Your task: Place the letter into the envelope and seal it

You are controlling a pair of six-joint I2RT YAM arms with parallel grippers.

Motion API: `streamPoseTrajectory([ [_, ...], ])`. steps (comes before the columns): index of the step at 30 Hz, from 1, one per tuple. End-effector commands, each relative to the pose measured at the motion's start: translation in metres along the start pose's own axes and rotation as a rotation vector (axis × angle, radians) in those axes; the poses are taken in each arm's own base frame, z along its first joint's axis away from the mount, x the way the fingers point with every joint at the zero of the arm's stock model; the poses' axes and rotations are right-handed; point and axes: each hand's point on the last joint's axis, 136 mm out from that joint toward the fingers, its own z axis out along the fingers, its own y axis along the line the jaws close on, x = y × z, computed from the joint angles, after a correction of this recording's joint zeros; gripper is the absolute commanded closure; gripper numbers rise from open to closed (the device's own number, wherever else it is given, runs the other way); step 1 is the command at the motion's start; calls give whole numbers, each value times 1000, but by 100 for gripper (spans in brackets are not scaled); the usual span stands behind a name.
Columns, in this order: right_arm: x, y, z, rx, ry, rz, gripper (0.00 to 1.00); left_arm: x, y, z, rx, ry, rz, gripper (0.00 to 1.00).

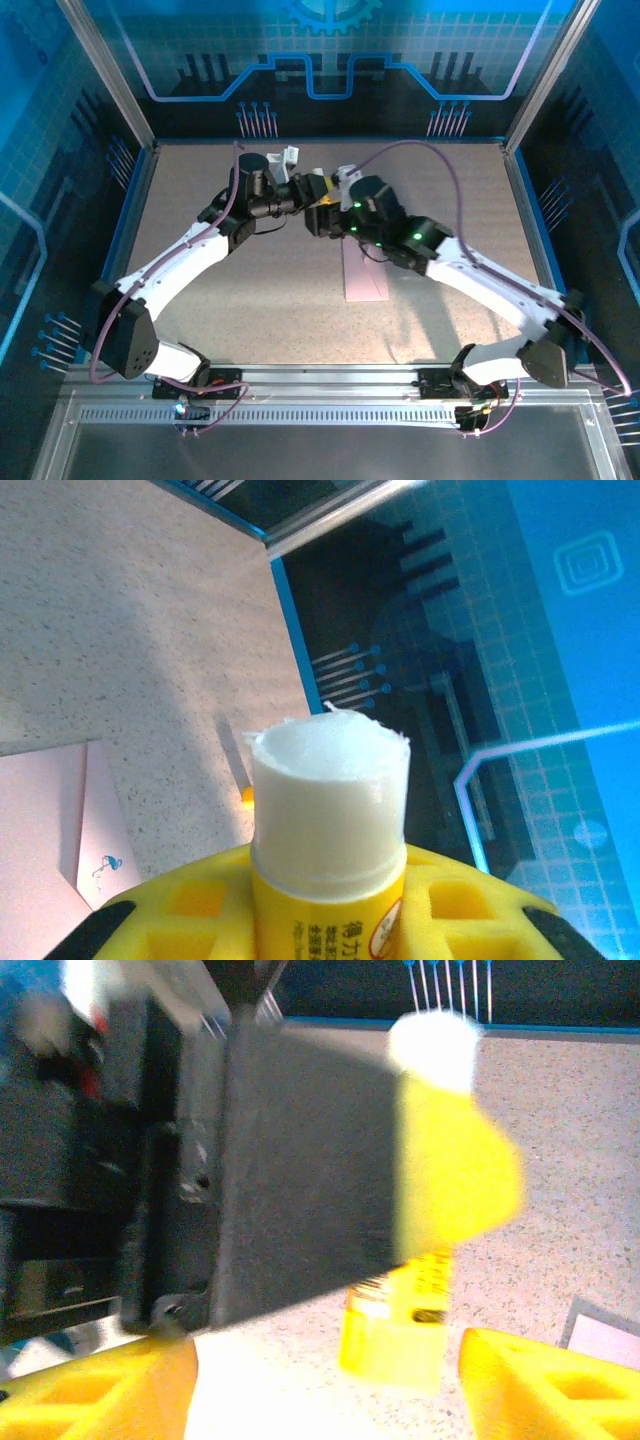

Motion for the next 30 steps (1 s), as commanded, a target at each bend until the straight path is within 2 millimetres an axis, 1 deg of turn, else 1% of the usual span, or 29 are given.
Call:
streamPoseTrajectory([
  [1,8,-20,-33,6,55,115,26,8,5,1,55,70,116,100],
  [3,12,-45,-49,84,60,127,24,11,10,1,49,88,199,100],
  [5,15,-66,-62,139,51,145,22,17,11,0,62,99,301,100],
  [8,18,-92,-79,197,38,178,19,28,13,-6,92,95,480,99],
  [11,24,-115,-89,250,47,210,17,36,16,-15,112,57,633,97],
  [12,26,-122,-91,266,57,223,17,39,17,-18,114,49,670,97],
  [14,34,-138,-94,309,95,257,17,44,18,-24,122,37,740,94],
  [17,48,-164,-95,378,170,315,17,51,18,-29,131,38,800,89],
  [20,60,-184,-95,449,245,340,18,59,11,-34,174,44,862,82],
  [22,69,-198,-94,514,295,356,18,66,10,-36,196,70,877,77],
  [25,83,-220,-91,603,350,391,17,69,12,-33,198,93,887,75],
  [27,92,-233,-88,643,373,424,17,74,15,-31,184,101,922,79],
  [29,100,-245,-88,696,389,442,17,77,19,-28,149,106,973,88],
  [30,103,-251,-89,722,396,448,17,79,21,-27,133,113,987,91],
])
